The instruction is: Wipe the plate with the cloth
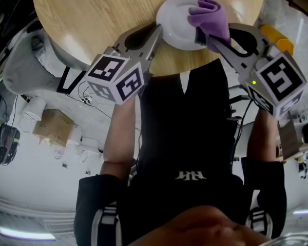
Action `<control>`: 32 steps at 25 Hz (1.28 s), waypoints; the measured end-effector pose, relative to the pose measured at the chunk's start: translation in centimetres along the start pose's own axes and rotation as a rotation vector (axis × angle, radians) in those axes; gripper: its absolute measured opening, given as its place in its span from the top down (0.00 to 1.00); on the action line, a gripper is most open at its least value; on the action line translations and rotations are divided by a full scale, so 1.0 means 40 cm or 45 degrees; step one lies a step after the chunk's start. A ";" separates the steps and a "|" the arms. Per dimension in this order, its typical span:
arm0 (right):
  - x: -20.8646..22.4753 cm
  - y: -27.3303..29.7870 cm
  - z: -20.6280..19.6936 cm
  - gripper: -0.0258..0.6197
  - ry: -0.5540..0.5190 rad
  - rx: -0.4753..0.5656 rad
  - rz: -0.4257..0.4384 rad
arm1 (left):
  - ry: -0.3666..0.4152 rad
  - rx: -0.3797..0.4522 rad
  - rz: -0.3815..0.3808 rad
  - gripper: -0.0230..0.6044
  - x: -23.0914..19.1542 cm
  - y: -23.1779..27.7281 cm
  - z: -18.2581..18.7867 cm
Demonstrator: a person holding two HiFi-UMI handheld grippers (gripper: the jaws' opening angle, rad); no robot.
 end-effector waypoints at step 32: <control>-0.081 0.172 -0.022 0.82 0.035 -0.084 0.241 | -0.003 0.012 0.030 0.89 0.004 -0.008 -0.005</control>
Point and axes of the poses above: the fingertips, and each gripper's own axes: y forward along the fingers, x to its right, z out of its top, the point moved 8 cm from there along -y, backward along the fingers, and after that the axes turned 11 degrees about z, right-handed, at the moved point
